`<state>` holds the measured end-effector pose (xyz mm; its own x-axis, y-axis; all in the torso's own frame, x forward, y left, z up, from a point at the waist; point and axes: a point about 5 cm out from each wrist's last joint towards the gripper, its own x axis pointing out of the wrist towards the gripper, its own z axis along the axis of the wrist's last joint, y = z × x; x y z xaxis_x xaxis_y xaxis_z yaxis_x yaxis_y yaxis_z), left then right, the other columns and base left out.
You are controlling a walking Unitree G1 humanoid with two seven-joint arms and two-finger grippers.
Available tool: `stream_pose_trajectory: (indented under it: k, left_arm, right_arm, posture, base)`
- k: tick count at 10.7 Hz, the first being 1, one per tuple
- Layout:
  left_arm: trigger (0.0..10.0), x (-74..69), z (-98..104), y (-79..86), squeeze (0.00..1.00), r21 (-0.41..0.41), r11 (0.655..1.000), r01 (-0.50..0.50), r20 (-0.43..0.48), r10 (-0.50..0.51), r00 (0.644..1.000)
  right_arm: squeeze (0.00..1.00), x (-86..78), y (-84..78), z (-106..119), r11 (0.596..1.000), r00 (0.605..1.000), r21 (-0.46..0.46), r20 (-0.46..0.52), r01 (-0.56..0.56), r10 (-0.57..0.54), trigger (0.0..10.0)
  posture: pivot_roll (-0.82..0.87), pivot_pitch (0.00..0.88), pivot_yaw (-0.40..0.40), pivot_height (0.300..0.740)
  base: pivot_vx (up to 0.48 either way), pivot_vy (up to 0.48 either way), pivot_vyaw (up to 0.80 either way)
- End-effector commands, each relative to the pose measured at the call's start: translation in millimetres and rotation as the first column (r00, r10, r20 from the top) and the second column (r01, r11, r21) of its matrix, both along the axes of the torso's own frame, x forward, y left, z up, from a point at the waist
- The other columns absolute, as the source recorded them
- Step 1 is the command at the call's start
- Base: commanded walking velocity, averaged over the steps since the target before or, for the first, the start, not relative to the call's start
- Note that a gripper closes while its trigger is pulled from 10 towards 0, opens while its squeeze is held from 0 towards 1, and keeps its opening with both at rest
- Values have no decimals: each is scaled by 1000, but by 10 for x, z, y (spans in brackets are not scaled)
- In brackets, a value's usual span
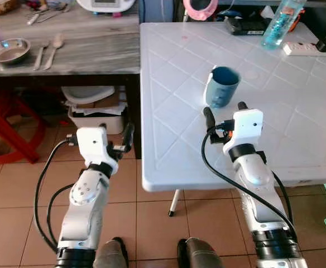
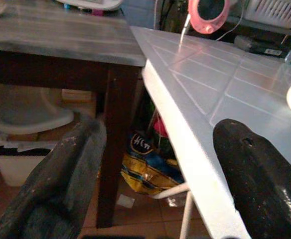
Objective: Setting the table
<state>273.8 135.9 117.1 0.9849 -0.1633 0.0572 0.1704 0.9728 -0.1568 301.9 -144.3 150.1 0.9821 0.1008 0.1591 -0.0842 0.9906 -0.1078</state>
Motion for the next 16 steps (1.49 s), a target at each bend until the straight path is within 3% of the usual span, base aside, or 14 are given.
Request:
stream_pose_trajectory:
  k: [1,3,4,5,6,7,11,14,15,16]
  left_arm:
    - [10000,-15,42,12,0,4,1000,5,11,-5,1000]
    - [10000,-52,38,11,0,8,1000,18,0,-18,1000]
    - [10000,-78,31,-4,0,8,1000,29,-8,-29,1000]
    - [10000,-98,33,-5,0,9,999,34,-14,-34,999]
    - [10000,-115,39,-9,0,9,999,42,-20,-42,999]
    - [10000,-121,44,-4,0,11,999,40,-22,-39,999]
    - [10000,-153,61,18,0,21,998,56,-35,-55,998]
    - [10000,-173,75,42,0,28,998,58,-42,-57,998]
    - [10000,-176,77,50,0,32,998,57,-45,-55,997]
    - [10000,-177,76,44,0,33,998,59,-48,-57,997]
  right_arm:
    - [0,43,-34,53,1000,1000,17,5,22,-22,10000]
    - [0,102,-19,113,999,999,16,16,40,-40,10000]
    - [1000,141,6,148,997,1000,68,18,25,-26,10000]
    - [1000,174,12,185,998,998,37,25,54,-55,10000]
    - [706,204,14,197,996,997,40,18,77,-78,10000]
    - [0,227,22,204,995,996,54,13,82,-83,10000]
    - [0,290,-6,260,992,993,55,23,116,-118,10000]
    - [0,321,-187,256,976,977,59,5,211,-212,10000]
    - [0,323,-232,254,971,974,74,1,228,-228,7020]
    - [0,325,-244,256,971,973,68,8,229,-230,2549]
  posture:
    - [-58,176,2,740]
    - [-51,194,5,740]
    - [-48,201,7,740]
    - [-42,215,9,740]
    - [-41,236,14,740]
    - [-41,239,15,740]
    - [-33,274,28,740]
    - [-25,283,35,740]
    - [-26,285,38,740]
    - [-26,285,39,740]
  base:
    - [0,0,0]
    - [0,0,0]
    - [0,0,0]
    - [0,0,0]
    - [0,0,0]
    - [0,0,0]
    - [0,0,0]
    - [0,0,0]
    - [0,0,0]
    - [0,0,0]
